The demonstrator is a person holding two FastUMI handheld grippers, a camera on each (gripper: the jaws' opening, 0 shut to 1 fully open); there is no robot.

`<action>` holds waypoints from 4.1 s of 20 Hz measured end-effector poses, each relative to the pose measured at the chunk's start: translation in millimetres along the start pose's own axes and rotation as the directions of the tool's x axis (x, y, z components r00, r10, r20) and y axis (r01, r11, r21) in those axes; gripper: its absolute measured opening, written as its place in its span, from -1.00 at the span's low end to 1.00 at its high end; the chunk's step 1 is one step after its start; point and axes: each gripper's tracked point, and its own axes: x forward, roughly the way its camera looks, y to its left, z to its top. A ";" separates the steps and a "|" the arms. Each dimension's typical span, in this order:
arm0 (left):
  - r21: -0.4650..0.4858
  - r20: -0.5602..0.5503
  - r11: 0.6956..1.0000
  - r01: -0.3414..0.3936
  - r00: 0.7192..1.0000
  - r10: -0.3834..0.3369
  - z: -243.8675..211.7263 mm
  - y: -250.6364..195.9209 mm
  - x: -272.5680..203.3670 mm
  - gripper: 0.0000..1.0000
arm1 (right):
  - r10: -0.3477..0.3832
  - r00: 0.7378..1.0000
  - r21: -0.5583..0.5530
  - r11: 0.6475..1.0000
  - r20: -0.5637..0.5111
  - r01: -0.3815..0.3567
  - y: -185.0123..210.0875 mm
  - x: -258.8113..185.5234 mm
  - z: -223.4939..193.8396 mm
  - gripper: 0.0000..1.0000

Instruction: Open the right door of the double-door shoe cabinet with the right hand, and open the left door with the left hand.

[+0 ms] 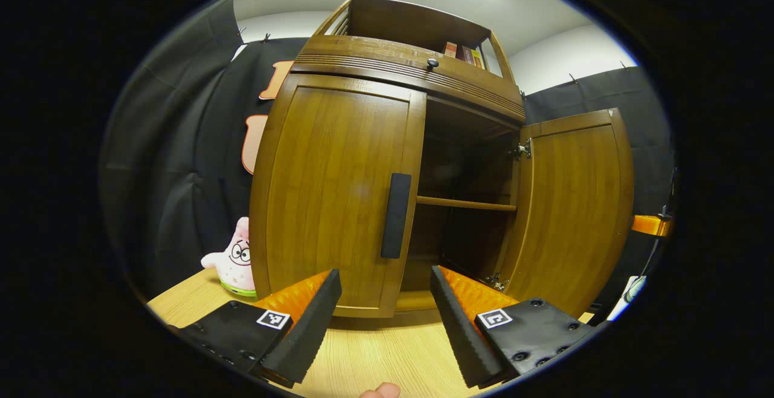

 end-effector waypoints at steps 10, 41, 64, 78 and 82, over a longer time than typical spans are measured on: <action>0.020 0.021 0.999 -0.044 0.999 0.043 10.1 20.0 -5.6 0.93 | 0.069 0.998 -0.063 0.996 -0.013 -0.070 61.5 32.3 -18.0 -0.10; 0.065 -0.052 0.997 -0.031 0.998 0.034 31.8 -9.7 172.3 0.85 | 0.132 0.987 -0.003 0.991 -0.090 -0.132 94.6 12.9 -52.6 0.84; 0.142 -0.070 0.989 -0.043 0.996 0.053 39.6 -15.5 142.4 -0.30 | 0.104 0.987 -0.050 0.993 -0.119 -0.110 91.0 3.3 -68.3 0.85; 0.187 -0.038 0.982 -0.035 0.998 0.043 63.0 30.8 1.0 -0.31 | 0.160 0.984 0.011 0.987 -0.073 -0.160 114.8 17.5 -57.2 0.87; 0.240 0.006 0.964 -0.117 0.993 0.119 72.8 70.8 -41.0 -0.36 | 0.160 0.985 0.020 0.987 -0.059 -0.159 116.0 19.7 -53.6 0.87</action>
